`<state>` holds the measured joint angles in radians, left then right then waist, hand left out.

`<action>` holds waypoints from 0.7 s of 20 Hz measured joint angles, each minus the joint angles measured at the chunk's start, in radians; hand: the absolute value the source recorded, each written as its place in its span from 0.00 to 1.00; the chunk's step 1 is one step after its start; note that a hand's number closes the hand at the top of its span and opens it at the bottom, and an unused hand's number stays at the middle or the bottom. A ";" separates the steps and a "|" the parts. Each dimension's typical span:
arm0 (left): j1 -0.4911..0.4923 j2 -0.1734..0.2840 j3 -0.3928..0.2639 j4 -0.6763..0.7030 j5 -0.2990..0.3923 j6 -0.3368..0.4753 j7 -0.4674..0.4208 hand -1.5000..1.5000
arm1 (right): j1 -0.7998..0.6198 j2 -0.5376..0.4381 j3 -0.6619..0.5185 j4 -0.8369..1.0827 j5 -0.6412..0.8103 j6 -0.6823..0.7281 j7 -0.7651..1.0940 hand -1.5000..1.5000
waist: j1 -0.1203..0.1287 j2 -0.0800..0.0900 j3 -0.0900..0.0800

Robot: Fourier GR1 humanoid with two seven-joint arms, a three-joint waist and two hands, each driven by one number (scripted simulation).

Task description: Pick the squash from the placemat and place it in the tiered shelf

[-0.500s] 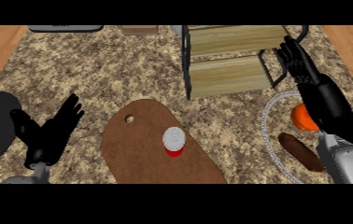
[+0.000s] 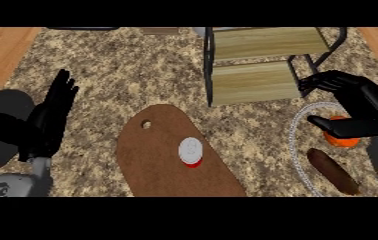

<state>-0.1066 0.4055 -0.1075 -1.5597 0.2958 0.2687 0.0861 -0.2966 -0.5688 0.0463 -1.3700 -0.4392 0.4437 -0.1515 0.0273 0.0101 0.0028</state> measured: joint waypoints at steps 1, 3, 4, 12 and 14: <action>-0.007 -0.003 -0.002 -0.009 -0.009 0.011 0.000 0.50 | -0.001 -0.015 -0.017 0.039 -0.048 0.061 -0.002 0.00 | -0.001 0.000 0.000; -0.011 -0.012 -0.010 -0.032 -0.021 0.026 0.004 0.50 | -0.019 -0.048 -0.048 0.125 -0.124 0.188 -0.023 0.00 | 0.004 0.001 0.001; -0.008 -0.015 -0.011 -0.032 -0.027 0.028 -0.005 0.50 | -0.026 -0.074 -0.064 0.159 -0.157 0.260 -0.033 0.00 | 0.002 0.000 0.001; 0.003 -0.032 -0.027 -0.051 -0.063 0.054 -0.011 0.50 | -0.123 -0.320 -0.088 0.187 -0.092 0.517 -0.014 0.00 | 0.001 -0.003 0.001; 0.005 -0.039 -0.032 -0.058 -0.070 0.063 -0.009 0.50 | -0.137 -0.361 -0.078 0.131 -0.035 0.529 -0.009 0.00 | -0.003 -0.005 0.001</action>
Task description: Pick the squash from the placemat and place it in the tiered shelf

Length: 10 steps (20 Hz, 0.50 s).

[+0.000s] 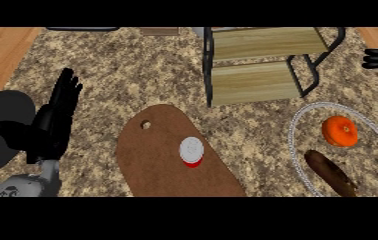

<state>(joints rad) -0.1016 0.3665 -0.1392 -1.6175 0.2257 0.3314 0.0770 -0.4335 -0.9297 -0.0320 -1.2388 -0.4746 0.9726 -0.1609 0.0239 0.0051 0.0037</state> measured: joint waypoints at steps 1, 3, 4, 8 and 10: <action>-0.004 0.000 -0.001 -0.004 -0.002 0.002 0.007 0.50 | -0.008 -0.021 0.003 -0.035 0.036 0.002 -0.001 0.00 | -0.002 -0.001 0.000; -0.002 -0.004 -0.003 -0.001 -0.009 0.010 0.007 0.50 | -0.022 -0.055 0.006 -0.114 0.120 -0.004 -0.010 0.00 | -0.008 -0.003 0.001; 0.000 -0.004 -0.004 -0.006 -0.013 0.012 0.009 0.50 | -0.027 -0.066 0.011 -0.156 0.168 -0.012 -0.015 0.00 | -0.008 -0.004 0.001; 0.010 0.001 0.010 -0.015 -0.008 0.010 0.011 0.50 | -0.004 -0.098 0.036 -0.319 0.373 -0.061 -0.059 0.00 | -0.017 -0.006 0.001; 0.029 -0.005 0.005 -0.028 -0.017 0.016 0.007 0.50 | 0.034 -0.103 0.055 -0.377 0.482 -0.102 -0.093 0.00 | -0.019 -0.006 0.000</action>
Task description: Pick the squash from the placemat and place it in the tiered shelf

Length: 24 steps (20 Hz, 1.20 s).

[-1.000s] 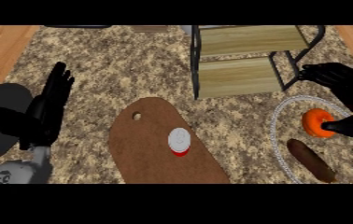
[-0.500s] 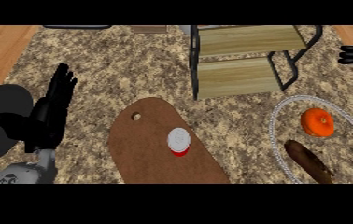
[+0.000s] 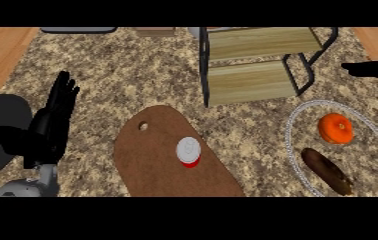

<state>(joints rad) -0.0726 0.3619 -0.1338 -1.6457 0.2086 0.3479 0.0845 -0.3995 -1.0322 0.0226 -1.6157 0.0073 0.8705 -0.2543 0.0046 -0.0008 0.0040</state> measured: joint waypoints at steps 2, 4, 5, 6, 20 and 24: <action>0.003 -0.005 -0.004 -0.012 -0.009 0.007 0.009 0.50 | 0.051 -0.001 0.021 -0.034 0.108 -0.054 -0.051 0.00 | -0.003 0.001 0.000; -0.001 -0.013 -0.002 -0.007 -0.014 0.001 0.005 0.50 | 0.086 0.002 0.041 -0.035 0.201 -0.107 -0.099 0.00 | -0.003 0.001 -0.001; -0.001 -0.016 -0.007 -0.016 -0.025 0.009 0.015 0.50 | 0.099 0.006 0.058 -0.032 0.250 -0.137 -0.120 0.00 | -0.001 0.002 -0.002; 0.009 -0.014 -0.002 -0.020 -0.023 0.002 0.013 0.50 | 0.112 0.008 0.069 -0.026 0.295 -0.171 -0.147 0.00 | 0.000 0.002 -0.002; -0.017 -0.039 0.039 -0.009 -0.056 -0.037 0.034 0.50 | 0.148 0.101 0.162 0.206 0.755 -0.466 -0.320 0.00 | 0.002 0.002 -0.003; -0.008 -0.055 0.051 -0.025 -0.068 -0.053 0.048 0.50 | 0.137 0.158 0.155 0.288 0.825 -0.507 -0.371 0.00 | 0.002 0.002 -0.004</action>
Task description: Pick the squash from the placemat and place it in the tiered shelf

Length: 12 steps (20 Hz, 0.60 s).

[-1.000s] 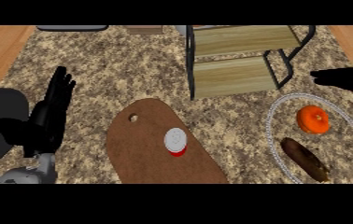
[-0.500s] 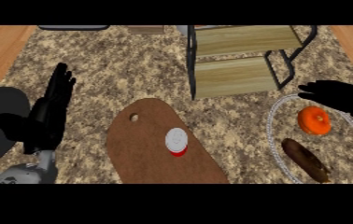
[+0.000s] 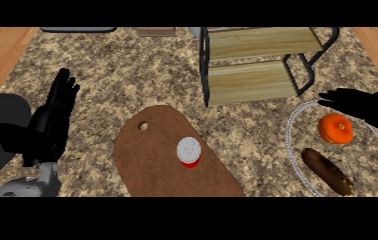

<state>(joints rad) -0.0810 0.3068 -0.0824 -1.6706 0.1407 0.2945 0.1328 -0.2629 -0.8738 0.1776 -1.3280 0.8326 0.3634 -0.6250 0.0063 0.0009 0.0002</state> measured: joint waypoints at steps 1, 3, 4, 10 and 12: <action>-0.006 -0.005 0.005 0.005 -0.008 -0.001 0.004 0.50 | -0.001 0.013 -0.004 0.010 0.016 -0.002 -0.007 0.00 | -0.001 0.000 0.000; -0.014 -0.006 0.021 0.004 -0.008 -0.013 0.014 0.50 | -0.025 0.045 -0.004 0.049 0.048 -0.005 -0.014 0.00 | 0.000 0.000 0.000; -0.010 -0.007 0.026 -0.003 -0.008 -0.020 0.018 0.50 | -0.033 0.064 -0.003 0.076 0.066 -0.017 -0.021 0.00 | 0.000 0.000 0.000; -0.016 -0.039 0.043 0.040 -0.039 -0.041 -0.010 0.50 | -0.056 0.101 -0.032 0.194 0.148 -0.070 -0.093 0.00 | -0.002 0.000 0.000; -0.001 -0.044 0.056 0.041 -0.038 -0.060 -0.023 0.50 | -0.063 0.123 -0.043 0.220 0.170 -0.084 -0.110 0.00 | -0.002 0.000 0.000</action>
<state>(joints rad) -0.0823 0.2627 -0.0266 -1.6298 0.1029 0.2342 0.1103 -0.3257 -0.7507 0.1347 -1.1081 1.0024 0.2789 -0.7354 0.0046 0.0008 0.0001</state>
